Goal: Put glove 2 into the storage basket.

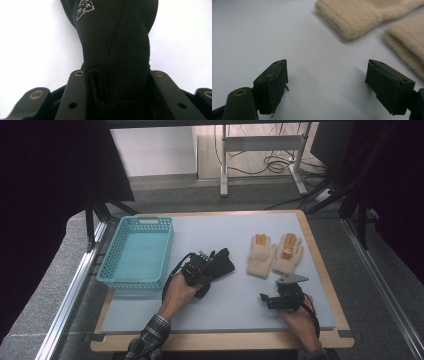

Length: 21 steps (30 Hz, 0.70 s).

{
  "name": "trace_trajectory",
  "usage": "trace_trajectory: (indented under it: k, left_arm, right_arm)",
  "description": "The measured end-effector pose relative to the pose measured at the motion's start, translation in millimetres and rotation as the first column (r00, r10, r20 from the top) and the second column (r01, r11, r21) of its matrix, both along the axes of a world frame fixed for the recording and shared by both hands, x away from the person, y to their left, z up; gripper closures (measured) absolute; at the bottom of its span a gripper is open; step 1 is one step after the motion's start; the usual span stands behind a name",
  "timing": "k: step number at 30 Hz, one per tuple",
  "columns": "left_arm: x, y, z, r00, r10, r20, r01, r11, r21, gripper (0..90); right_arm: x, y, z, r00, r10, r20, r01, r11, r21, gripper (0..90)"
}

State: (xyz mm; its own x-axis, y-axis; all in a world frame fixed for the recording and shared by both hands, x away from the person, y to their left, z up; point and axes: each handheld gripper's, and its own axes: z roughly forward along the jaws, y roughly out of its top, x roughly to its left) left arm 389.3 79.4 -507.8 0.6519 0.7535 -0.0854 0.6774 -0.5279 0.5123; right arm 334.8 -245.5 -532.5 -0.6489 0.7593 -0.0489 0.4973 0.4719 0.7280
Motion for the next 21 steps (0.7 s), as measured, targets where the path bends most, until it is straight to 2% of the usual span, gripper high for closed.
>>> trace_trajectory:
  k: [9,15,19,21]
  left_arm:
    - [3.4,14.3,23.4,0.9994,0.022,0.027,-0.020,0.9983,-0.055,67.6]
    - [7.9,28.1,43.7,0.9971,0.049,0.058,-0.046,0.9975,-0.053,67.1]
    - [11.3,41.3,57.4,0.9929,0.086,0.083,-0.083,0.9960,-0.033,66.9]
    - [12.7,49.3,64.1,0.9900,0.108,0.091,-0.105,0.9938,-0.036,66.8]
  right_arm:
    - [0.0,0.0,0.0,1.0000,0.000,0.000,0.000,1.0000,0.000,17.4]
    - [-0.1,-0.1,0.0,1.0000,0.000,0.000,0.000,1.0000,0.000,17.3]
    - [-0.1,-0.1,0.1,1.0000,0.000,0.000,0.000,1.0000,0.001,17.3]
    - [-0.1,-0.1,0.1,1.0000,0.001,0.000,-0.001,1.0000,0.001,17.4]
